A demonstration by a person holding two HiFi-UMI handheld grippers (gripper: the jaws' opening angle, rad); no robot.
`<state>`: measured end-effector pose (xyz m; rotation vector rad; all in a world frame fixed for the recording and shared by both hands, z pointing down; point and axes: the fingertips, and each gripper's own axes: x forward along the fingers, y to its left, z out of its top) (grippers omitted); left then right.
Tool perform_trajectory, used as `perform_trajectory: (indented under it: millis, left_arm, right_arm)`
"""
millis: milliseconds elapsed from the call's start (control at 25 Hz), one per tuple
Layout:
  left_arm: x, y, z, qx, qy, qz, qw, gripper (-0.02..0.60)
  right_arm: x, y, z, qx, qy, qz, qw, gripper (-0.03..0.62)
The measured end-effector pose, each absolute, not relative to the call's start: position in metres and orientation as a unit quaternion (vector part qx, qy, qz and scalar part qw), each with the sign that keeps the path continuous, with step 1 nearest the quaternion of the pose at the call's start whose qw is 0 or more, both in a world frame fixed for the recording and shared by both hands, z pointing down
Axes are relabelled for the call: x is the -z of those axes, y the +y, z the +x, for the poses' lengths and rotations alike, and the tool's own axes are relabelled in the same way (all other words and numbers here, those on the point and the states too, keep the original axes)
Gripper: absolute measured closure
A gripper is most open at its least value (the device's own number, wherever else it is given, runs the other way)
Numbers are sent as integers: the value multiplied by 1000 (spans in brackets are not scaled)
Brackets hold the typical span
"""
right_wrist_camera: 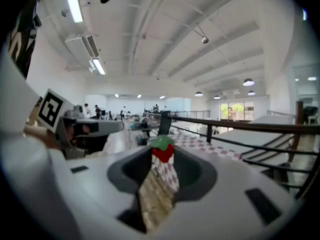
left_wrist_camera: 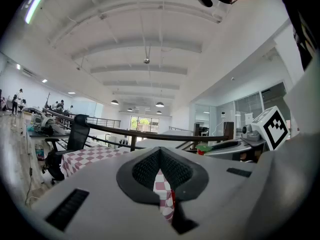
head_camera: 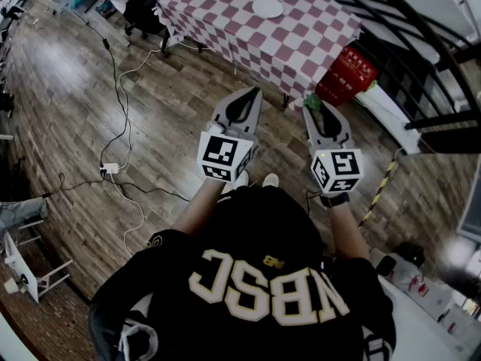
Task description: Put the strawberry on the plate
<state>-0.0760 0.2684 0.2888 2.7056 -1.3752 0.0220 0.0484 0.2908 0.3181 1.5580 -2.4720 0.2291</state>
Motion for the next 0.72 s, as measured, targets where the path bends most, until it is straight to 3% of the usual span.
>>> perform_trajectory:
  millis: [440, 720]
  left_arm:
    - [-300, 273, -107, -11, -432, 899, 64, 566]
    - [-327, 259, -120, -33, -425, 900, 92, 566]
  right_arm:
    - [-326, 287, -1, -100, -848, 509, 107, 450]
    - [-345, 270, 3, -116, -848, 502, 124, 450]
